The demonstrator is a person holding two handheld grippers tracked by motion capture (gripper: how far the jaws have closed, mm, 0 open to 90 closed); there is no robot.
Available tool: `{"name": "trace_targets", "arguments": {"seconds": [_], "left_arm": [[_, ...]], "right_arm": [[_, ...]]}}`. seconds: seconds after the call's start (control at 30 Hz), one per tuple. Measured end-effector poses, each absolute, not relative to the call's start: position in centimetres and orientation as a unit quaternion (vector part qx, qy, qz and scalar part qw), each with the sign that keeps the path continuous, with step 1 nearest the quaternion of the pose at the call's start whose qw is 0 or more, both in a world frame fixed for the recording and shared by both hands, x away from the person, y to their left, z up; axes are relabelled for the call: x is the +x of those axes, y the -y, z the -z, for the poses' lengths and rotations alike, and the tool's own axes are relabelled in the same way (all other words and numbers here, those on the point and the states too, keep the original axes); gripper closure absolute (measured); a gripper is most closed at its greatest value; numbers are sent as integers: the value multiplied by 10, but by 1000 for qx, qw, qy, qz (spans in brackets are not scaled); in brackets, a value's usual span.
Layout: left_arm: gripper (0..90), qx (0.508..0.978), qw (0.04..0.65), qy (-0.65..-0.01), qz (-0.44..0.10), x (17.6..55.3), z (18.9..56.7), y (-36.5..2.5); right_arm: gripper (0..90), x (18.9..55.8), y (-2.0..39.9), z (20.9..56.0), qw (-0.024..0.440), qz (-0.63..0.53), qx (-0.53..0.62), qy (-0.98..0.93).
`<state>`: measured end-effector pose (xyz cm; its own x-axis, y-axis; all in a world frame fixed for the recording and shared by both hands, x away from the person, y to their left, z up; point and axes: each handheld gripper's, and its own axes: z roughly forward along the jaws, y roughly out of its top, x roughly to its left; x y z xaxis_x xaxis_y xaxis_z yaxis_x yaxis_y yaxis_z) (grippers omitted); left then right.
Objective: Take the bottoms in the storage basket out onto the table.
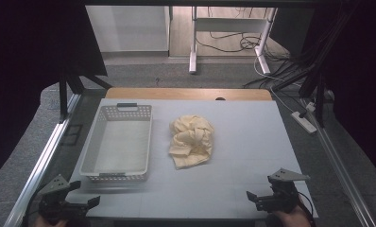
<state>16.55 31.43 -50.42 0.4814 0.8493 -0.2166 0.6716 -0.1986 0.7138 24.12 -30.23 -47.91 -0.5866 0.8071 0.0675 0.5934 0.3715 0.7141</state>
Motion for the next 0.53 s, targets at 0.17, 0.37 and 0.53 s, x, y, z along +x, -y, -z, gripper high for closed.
{"name": "trace_targets", "arguments": {"seconds": [0.17,0.37,0.53], "left_arm": [[0,765,394,-497,-109,164,505,-316],[0,768,393,-496,-103,164,505,-317],[0,769,391,-497,-98,166,505,-316]], "right_arm": [[0,241,302,479,149,-358,429,-816],[0,241,301,479,149,-356,430,-816],[0,242,301,480,150,-353,430,-817]]}}
